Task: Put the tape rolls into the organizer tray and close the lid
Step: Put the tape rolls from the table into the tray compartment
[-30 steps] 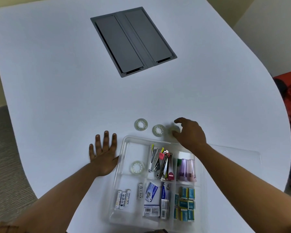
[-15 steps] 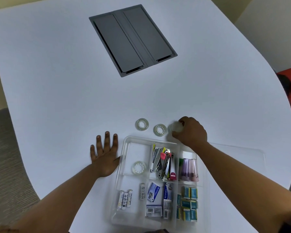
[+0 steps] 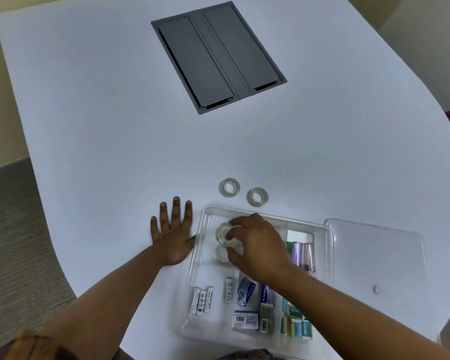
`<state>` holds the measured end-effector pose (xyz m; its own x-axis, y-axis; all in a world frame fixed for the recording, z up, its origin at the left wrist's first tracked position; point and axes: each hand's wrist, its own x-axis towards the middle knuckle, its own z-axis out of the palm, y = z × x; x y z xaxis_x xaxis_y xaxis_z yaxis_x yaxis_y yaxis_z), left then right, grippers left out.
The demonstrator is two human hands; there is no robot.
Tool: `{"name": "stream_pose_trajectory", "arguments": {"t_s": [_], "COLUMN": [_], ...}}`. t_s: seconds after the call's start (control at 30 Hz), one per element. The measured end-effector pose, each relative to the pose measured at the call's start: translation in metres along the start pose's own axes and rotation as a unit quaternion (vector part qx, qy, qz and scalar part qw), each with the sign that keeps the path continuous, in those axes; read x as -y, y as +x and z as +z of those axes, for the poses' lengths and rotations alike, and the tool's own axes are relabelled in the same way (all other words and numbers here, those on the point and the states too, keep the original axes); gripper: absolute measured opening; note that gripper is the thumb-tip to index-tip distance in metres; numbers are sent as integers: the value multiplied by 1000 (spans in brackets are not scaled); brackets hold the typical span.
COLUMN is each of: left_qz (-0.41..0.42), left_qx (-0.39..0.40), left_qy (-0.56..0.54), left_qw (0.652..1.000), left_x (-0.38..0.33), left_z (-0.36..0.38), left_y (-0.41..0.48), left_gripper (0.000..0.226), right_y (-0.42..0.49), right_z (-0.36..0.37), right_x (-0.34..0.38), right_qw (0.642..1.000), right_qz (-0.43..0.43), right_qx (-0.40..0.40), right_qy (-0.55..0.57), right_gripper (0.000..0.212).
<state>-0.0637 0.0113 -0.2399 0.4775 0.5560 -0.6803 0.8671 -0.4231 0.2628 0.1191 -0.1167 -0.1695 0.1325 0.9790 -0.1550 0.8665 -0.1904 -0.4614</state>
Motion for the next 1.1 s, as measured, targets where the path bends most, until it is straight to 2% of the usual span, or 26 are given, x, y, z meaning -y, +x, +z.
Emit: {"name": "stream_pose_trajectory", "arguments": {"t_s": [0.23, 0.37, 0.47, 0.57, 0.67, 0.73, 0.83, 0.97, 1.03, 1.1], "left_qz": [5, 7, 11, 13, 13, 22, 25, 69, 115, 148], "left_qx": [-5, -18, -27, -39, -53, -62, -111, -294, -313, -284], "left_qy": [-3, 2, 0, -3, -9, -27, -66, -102, -124, -134], "left_qw": [1000, 1000, 1000, 999, 998, 997, 991, 948, 935, 938], "left_x": [2, 6, 6, 6, 6, 7, 3, -14, -22, -34], "left_z": [2, 6, 8, 10, 11, 11, 8, -11, -28, -46], "left_y": [1, 4, 5, 5, 4, 1, -5, -5, 3, 14], "left_gripper": [87, 87, 86, 84, 83, 84, 82, 49, 41, 39], "right_y": [1, 1, -6, -18, -35, -46, -59, -68, -70, -71], "right_z": [28, 24, 11, -3, -15, -18, -16, -6, -1, 2], "right_x": [8, 6, -3, -22, -47, -64, -88, -107, -109, -111], "right_qw": [988, 990, 998, 999, 994, 990, 982, 978, 977, 976], "right_qz": [-67, -73, -56, -1, 53, 89, 140, 169, 168, 172], "right_qx": [63, 84, 36, -31, -90, -108, -111, -85, -84, -86], "right_qy": [-124, -80, -15, 11, 3, -19, -62, -90, -98, -106], "right_gripper": [20, 25, 28, 31, 35, 46, 66, 76, 75, 74]}}
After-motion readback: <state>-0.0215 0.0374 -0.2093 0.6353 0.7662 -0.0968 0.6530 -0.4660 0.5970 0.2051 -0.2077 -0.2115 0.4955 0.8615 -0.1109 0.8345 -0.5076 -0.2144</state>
